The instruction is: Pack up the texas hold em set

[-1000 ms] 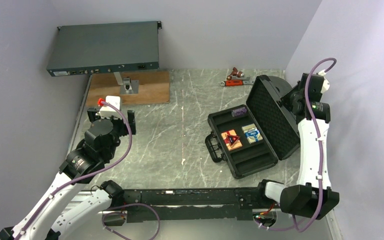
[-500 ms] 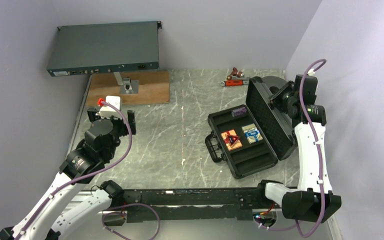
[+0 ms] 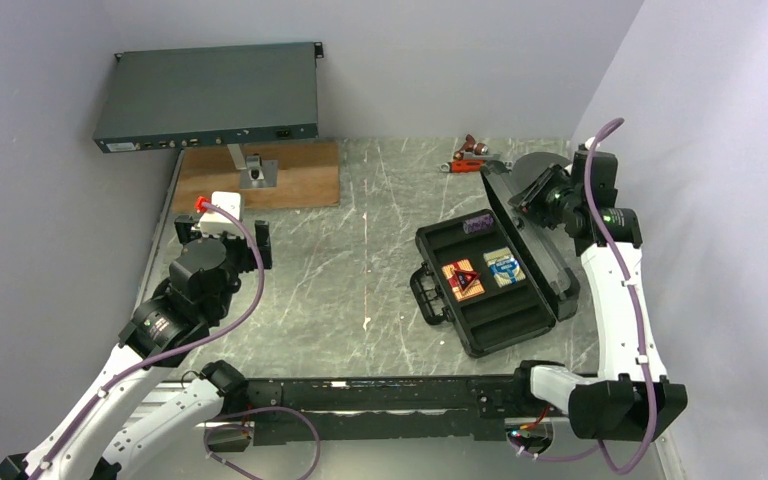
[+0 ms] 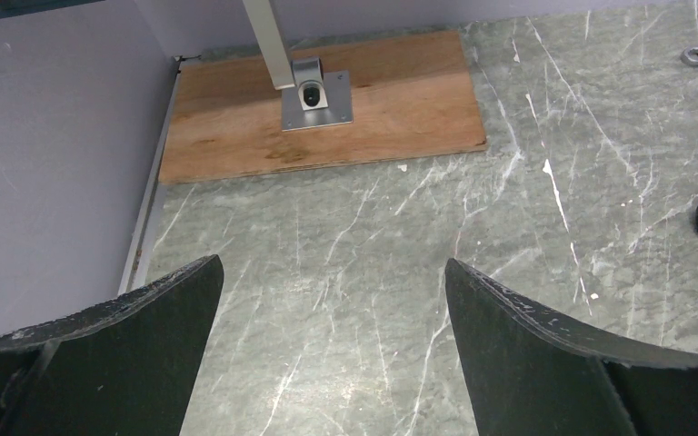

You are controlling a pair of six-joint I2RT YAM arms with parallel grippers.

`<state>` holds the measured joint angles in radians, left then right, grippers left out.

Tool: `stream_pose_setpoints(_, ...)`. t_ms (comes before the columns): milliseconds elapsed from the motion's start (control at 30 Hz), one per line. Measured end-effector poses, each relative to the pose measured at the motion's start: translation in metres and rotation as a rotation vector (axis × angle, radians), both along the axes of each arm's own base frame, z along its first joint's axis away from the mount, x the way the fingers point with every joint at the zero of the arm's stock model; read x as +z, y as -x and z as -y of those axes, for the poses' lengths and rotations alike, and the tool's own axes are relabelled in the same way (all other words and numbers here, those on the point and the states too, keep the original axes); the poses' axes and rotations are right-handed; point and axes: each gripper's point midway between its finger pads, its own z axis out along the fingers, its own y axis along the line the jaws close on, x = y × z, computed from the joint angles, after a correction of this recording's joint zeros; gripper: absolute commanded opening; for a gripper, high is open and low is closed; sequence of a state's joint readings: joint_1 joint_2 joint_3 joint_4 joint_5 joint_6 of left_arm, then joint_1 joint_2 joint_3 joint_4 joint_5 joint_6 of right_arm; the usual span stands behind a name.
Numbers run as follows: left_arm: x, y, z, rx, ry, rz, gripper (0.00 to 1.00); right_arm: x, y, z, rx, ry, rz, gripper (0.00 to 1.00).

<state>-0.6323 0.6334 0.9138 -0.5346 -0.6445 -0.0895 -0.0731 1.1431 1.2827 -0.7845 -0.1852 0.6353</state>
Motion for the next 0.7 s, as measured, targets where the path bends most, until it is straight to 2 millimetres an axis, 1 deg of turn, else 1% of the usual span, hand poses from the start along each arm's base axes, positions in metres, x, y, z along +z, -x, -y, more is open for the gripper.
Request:
stream_pose_setpoints(200,-0.001,-0.001,0.0,0.0,-0.002,-0.003,0.99,-0.006,0.005,-0.022,0.083,-0.035,-0.018,0.29)
stream_pose_setpoints(333,-0.001,-0.001,0.001,0.0,-0.004,-0.005,0.99,-0.005,0.003,-0.035,0.137,-0.063,-0.015,0.31)
stream_pose_setpoints(400,-0.001,-0.001,0.001,0.0,-0.003,-0.005,0.99,-0.004,0.001,-0.046,0.179,-0.081,-0.007,0.33)
stream_pose_setpoints(533,-0.001,-0.001,0.001,0.0,-0.004,-0.005,0.99,0.003,0.002,-0.068,0.269,-0.109,0.023,0.4)
stream_pose_setpoints(600,-0.001,-0.001,0.001,0.0,-0.004,-0.005,0.99,0.005,0.002,-0.076,0.301,-0.108,0.037,0.44)
stream_pose_setpoints(700,-0.001,-0.001,0.001,0.0,-0.004,-0.005,0.99,0.007,0.002,-0.079,0.32,-0.094,0.051,0.55)
